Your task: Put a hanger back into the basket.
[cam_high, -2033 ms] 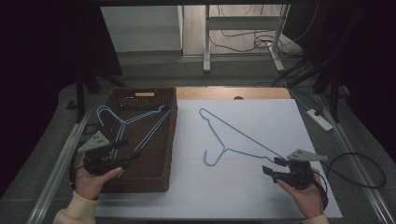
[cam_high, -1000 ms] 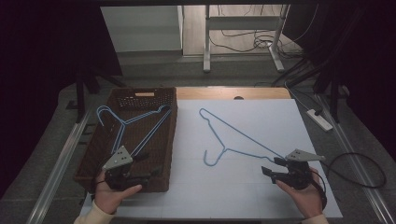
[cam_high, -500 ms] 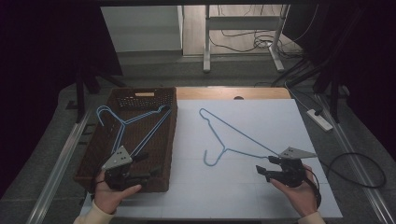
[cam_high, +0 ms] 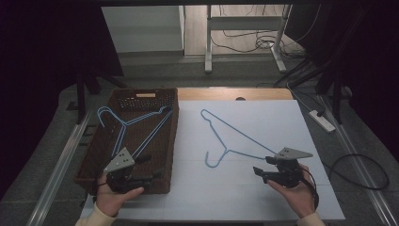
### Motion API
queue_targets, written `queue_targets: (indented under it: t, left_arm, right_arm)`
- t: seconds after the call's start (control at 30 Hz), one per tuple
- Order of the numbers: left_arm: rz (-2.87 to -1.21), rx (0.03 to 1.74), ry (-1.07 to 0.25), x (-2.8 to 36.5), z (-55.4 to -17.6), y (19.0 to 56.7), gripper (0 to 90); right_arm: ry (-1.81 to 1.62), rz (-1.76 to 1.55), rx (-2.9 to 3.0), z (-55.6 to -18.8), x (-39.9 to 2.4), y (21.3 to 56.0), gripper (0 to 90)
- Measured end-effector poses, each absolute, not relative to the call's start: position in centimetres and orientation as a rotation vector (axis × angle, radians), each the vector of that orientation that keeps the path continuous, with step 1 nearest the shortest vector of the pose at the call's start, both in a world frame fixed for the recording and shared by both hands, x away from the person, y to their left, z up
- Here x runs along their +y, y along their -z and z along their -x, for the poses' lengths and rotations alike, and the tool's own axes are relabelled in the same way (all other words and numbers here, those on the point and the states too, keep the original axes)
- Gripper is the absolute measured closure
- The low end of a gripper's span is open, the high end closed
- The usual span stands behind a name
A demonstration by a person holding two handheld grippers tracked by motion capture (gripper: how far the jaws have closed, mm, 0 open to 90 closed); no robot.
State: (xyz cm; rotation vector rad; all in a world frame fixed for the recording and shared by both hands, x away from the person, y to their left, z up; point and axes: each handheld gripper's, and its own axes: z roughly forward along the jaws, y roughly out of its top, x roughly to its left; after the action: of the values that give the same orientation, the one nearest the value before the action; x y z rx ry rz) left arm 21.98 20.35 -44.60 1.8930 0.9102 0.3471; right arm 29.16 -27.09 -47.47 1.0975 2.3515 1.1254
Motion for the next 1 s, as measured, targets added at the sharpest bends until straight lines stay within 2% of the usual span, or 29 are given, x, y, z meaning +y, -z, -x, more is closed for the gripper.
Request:
queue_targets:
  t: [0.6,0.67,0.73,0.9,1.0]
  left_arm:
    - [-1.898,0.912,-0.339,20.2,-22.0,44.7,30.3]
    - [-1.898,0.911,-0.339,20.2,-22.0,44.6,30.3]
    - [-1.898,0.911,-0.338,20.2,-22.0,44.6,30.3]
    - [-1.899,0.911,-0.334,20.3,-22.0,44.6,30.3]
    - [-1.899,0.913,-0.333,20.3,-22.0,44.6,30.2]
  right_arm:
    - [-1.12,-1.078,2.372,-29.7,-25.6,47.4,36.3]
    - [-1.123,-1.076,2.384,-30.1,-24.9,47.3,41.7]
    - [-1.135,-1.078,2.414,-30.6,-24.3,47.3,52.4]
    - [-1.11,-1.049,2.496,-31.9,-22.0,47.5,70.0]
    - [-1.088,-1.049,2.555,-32.8,-20.4,48.0,83.5]
